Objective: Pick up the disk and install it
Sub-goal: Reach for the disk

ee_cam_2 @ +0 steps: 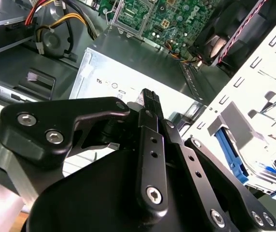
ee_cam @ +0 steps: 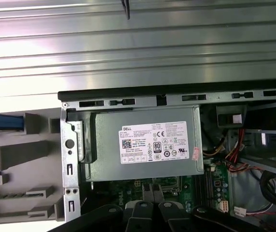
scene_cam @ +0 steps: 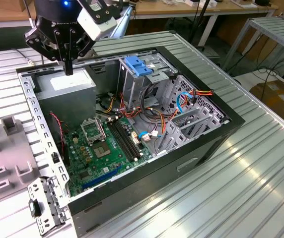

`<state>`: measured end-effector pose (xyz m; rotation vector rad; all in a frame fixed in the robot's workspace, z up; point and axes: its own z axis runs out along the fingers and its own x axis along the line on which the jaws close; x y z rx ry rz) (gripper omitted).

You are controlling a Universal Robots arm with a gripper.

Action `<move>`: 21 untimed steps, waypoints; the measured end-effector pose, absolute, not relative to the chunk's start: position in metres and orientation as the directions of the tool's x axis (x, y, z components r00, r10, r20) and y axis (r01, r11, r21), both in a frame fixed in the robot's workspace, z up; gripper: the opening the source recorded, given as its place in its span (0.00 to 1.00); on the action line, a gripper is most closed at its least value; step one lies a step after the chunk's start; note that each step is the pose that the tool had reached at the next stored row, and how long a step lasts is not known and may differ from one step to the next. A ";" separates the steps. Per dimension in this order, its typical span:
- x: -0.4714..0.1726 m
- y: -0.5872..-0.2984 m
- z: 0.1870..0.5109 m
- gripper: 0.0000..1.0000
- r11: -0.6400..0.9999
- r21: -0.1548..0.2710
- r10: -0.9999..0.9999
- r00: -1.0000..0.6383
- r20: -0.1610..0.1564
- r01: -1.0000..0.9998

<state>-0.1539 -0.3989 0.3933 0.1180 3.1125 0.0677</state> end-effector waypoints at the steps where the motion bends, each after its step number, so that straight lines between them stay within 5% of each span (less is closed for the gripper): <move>1: -0.155 -0.399 0.393 0.11 0.996 0.044 0.076 -0.997 -0.024 0.075; 21: -0.163 -0.399 0.393 0.11 0.996 0.044 0.076 -0.997 -0.024 0.075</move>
